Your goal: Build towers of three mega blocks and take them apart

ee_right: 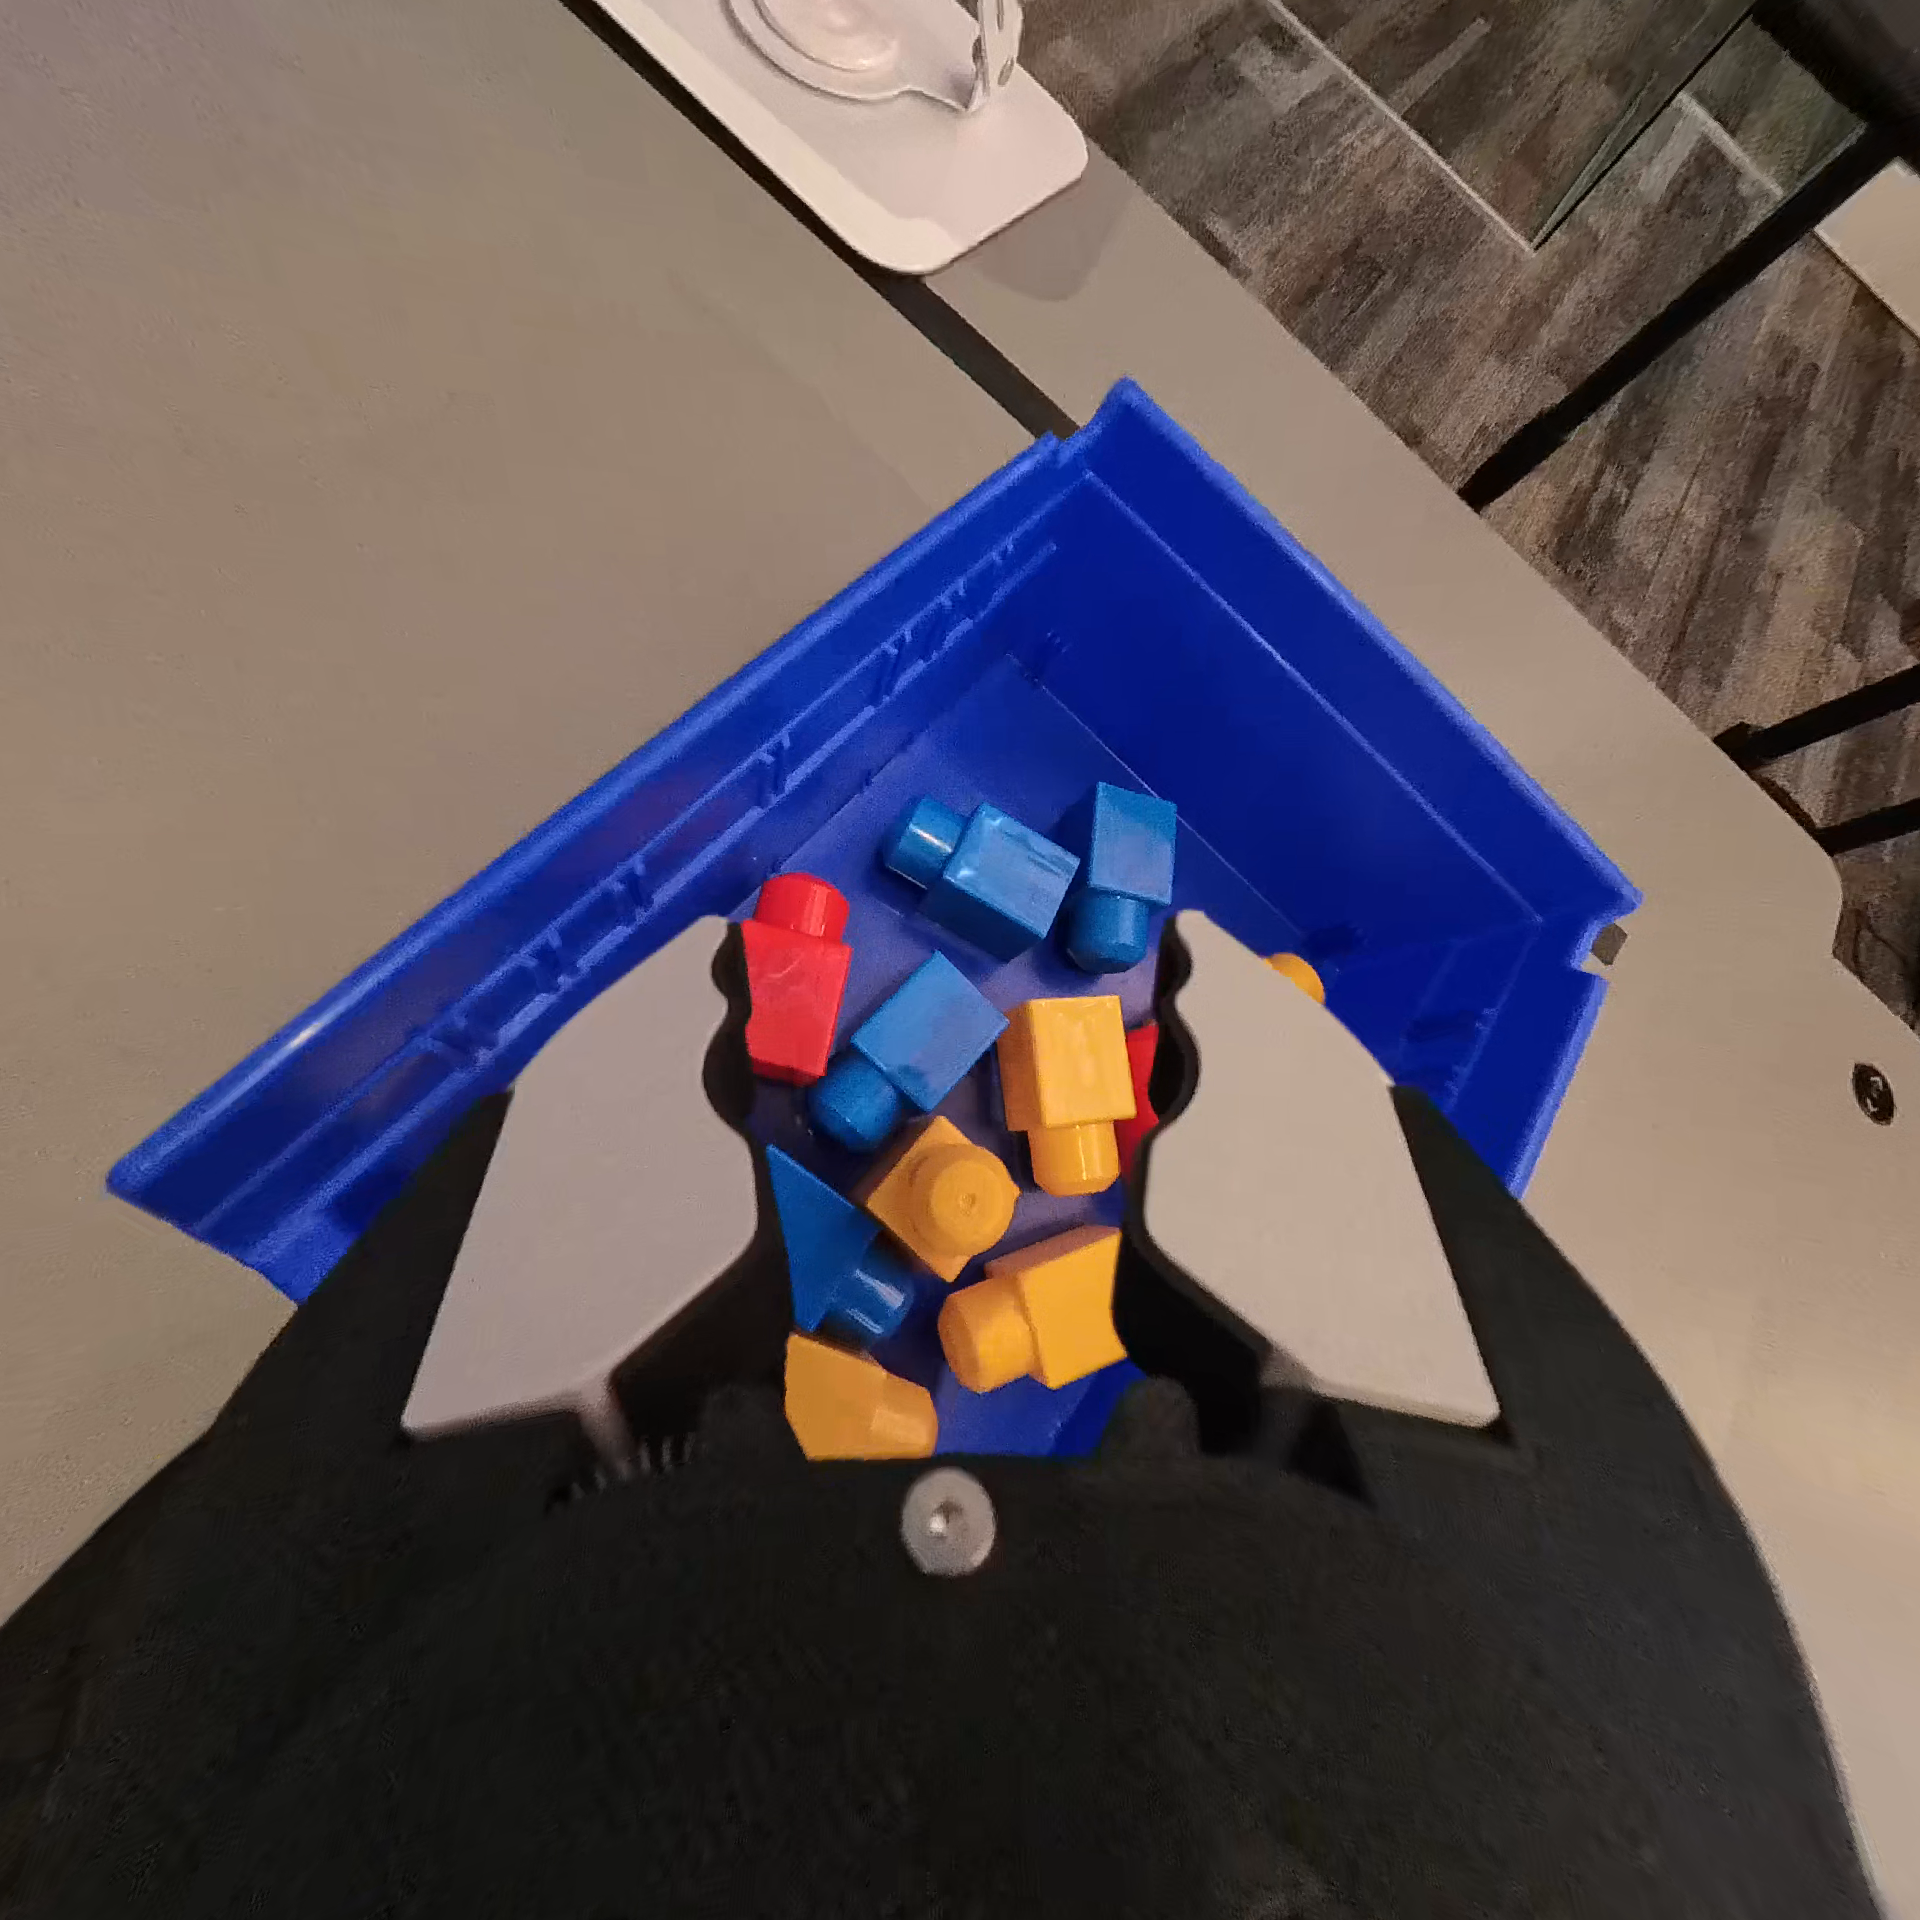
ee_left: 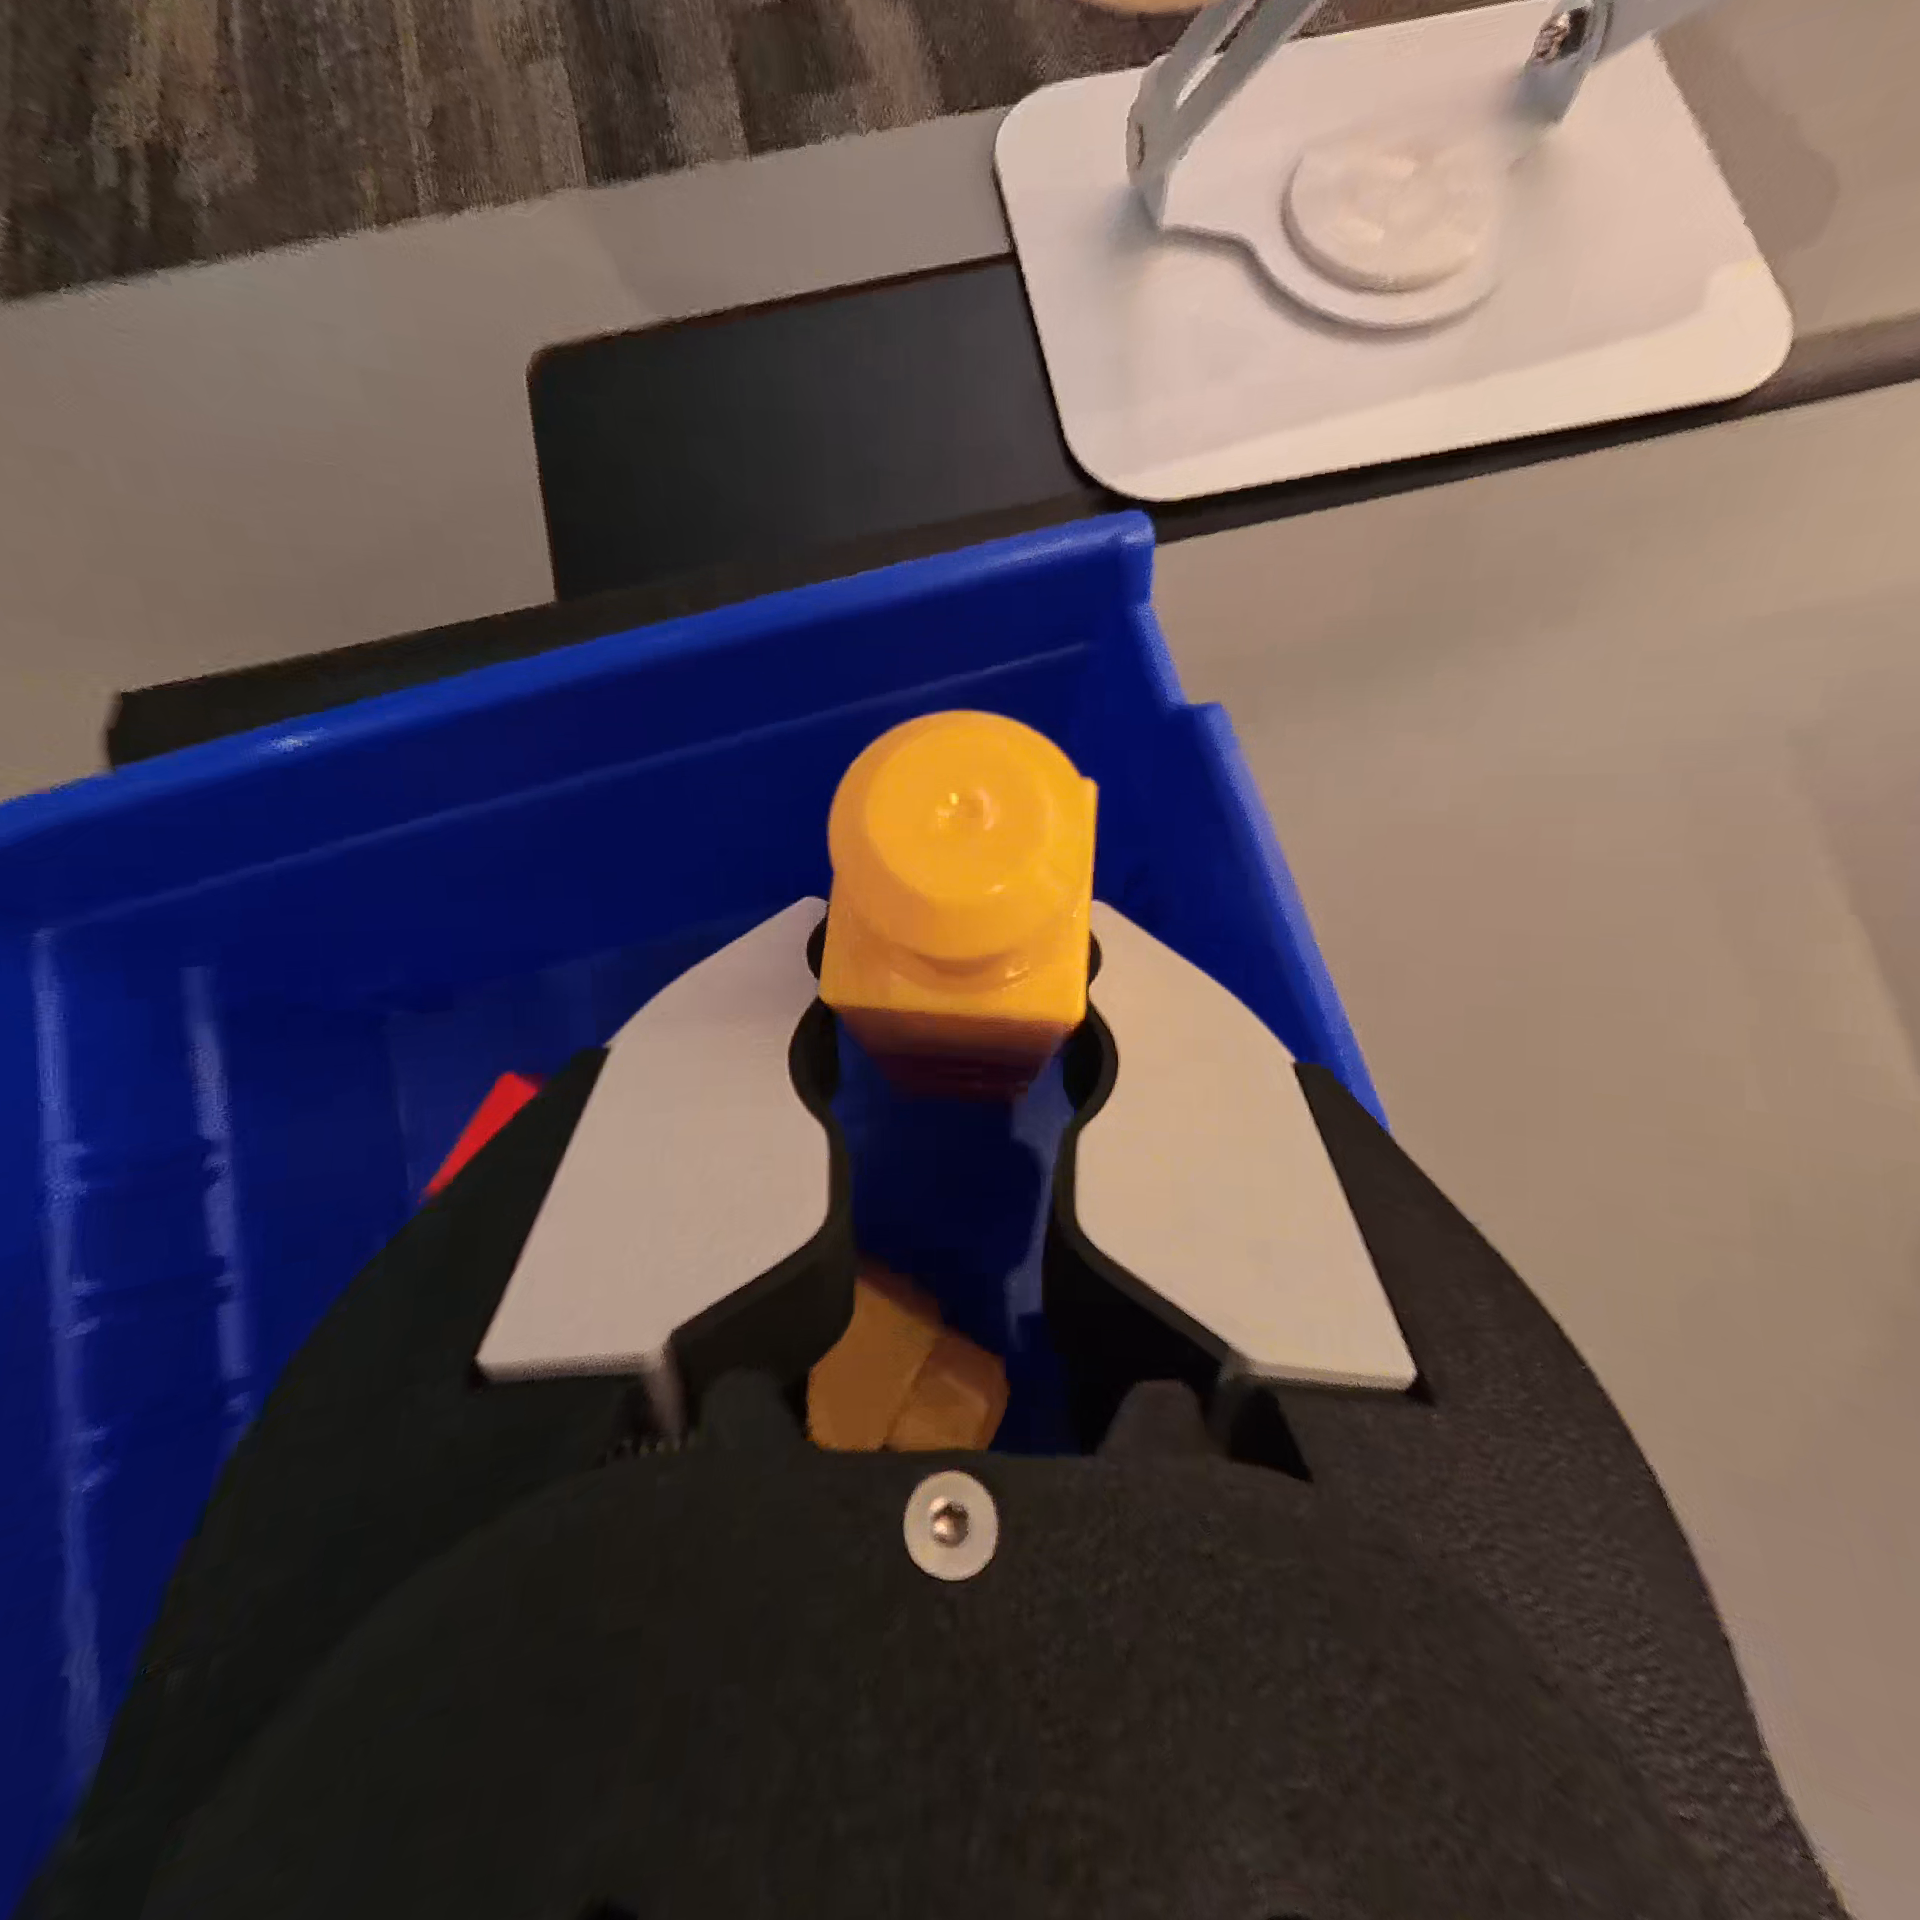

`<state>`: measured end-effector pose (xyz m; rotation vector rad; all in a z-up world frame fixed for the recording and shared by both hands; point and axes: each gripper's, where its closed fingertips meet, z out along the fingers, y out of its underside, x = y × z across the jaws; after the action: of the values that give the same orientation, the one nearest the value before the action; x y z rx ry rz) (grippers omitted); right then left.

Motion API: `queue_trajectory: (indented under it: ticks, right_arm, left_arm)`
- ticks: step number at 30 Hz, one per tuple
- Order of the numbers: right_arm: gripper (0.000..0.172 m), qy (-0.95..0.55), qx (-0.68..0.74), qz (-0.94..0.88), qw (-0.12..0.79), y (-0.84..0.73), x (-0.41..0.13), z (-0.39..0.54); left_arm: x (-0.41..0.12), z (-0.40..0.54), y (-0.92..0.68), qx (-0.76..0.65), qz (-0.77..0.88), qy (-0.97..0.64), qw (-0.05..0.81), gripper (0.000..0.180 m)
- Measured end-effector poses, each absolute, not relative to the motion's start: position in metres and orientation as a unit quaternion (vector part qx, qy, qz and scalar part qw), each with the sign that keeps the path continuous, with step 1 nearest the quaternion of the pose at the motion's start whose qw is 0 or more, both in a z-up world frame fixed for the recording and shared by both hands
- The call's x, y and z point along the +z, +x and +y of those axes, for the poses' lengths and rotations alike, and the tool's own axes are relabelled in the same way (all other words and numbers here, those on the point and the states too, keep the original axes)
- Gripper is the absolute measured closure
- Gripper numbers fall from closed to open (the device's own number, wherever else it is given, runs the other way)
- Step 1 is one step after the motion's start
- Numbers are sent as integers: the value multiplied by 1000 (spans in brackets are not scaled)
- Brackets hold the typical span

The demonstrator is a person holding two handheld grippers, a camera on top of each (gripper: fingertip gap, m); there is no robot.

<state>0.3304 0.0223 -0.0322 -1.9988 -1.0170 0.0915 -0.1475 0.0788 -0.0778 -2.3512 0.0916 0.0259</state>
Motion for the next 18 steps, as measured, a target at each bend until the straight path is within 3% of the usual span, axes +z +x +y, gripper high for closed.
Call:
queue_trajectory:
  ticks: [5, 10, 13, 16, 18]
  right_arm:
    - [103, -722, 138, -448, 509, 261, 23, -7]
    - [102, -602, 399, -489, 488, 150, 85, -68]
    - [105, -571, 500, -475, 445, 117, 100, -82]
    - [135, -552, 546, -486, 401, 112, 98, -97]
    - [135, -552, 558, -490, 379, 115, 93, -103]
  left_arm:
    - [28, 40, -112, -72, 102, -874, 469, 140]
    - [125, -39, 28, -333, 275, -773, 465, 140]
    - [140, -74, 84, -409, 344, -729, 428, 140]
    - [140, -83, 108, -416, 367, -717, 423, 140]
    - [144, -87, 118, -440, 370, -700, 423, 140]
